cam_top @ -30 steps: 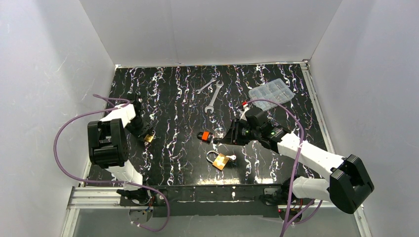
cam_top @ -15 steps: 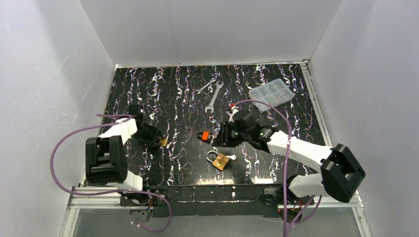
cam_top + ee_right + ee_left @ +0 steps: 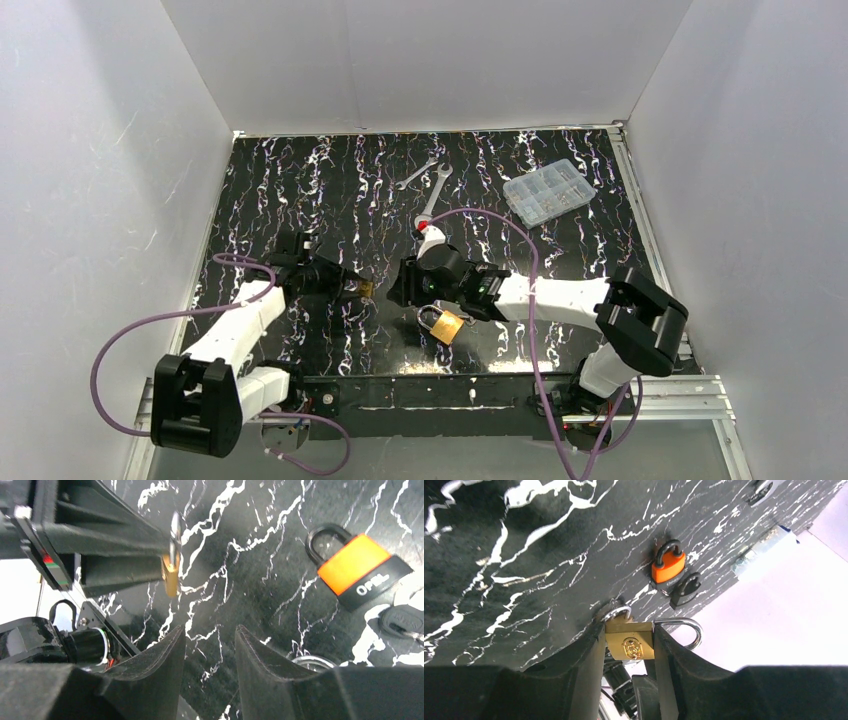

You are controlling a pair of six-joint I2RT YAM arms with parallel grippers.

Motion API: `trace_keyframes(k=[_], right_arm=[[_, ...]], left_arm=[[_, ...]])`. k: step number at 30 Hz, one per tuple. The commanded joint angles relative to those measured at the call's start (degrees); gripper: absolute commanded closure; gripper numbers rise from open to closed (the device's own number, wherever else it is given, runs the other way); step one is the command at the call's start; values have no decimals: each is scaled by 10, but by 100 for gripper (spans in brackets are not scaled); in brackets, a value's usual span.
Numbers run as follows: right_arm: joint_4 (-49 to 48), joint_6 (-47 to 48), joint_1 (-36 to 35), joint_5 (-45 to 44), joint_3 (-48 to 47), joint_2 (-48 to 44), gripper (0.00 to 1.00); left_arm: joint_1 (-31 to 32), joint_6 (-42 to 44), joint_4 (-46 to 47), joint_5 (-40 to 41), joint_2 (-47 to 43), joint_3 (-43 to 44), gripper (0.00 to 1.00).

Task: Lock with the key
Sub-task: Pick up the lock from the center of the board, then lock the lock.

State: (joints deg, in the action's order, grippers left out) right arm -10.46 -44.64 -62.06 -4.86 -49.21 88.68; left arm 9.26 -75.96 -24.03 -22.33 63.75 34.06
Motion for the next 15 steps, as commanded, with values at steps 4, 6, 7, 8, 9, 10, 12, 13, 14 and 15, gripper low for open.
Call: trace_keyframes(k=[4, 6, 7, 8, 9, 10, 12, 13, 14, 15], right_arm=[[-118, 36, -27, -93, -13, 4, 50], [-126, 40, -32, -95, -19, 13, 50], [-125, 41, -33, -98, -24, 19, 50], [-125, 42, -32, -98, -29, 24, 50], [-125, 42, -33, -100, -32, 29, 50], [-125, 43, -32, -101, -37, 32, 50], [-125, 45, -33, -104, -44, 36, 50], [-126, 46, -33, -106, -48, 37, 50], [-126, 48, -33, -109, -52, 37, 51], [-125, 50, -33, -110, -57, 39, 51]], left_arm=[[14, -75, 13, -41, -50, -14, 93], [18, -81, 14, -45, -52, -12, 92], [20, -86, 15, -47, -53, -10, 92], [22, -90, 17, -49, -55, -8, 92], [24, -93, 19, -50, -55, -5, 92], [26, -95, 19, -51, -58, -1, 92], [33, -95, 18, -50, -59, 8, 92], [37, -96, 16, -49, -61, 11, 92], [41, -98, 15, -48, -63, 11, 92], [46, -101, 14, -47, -64, 11, 92]])
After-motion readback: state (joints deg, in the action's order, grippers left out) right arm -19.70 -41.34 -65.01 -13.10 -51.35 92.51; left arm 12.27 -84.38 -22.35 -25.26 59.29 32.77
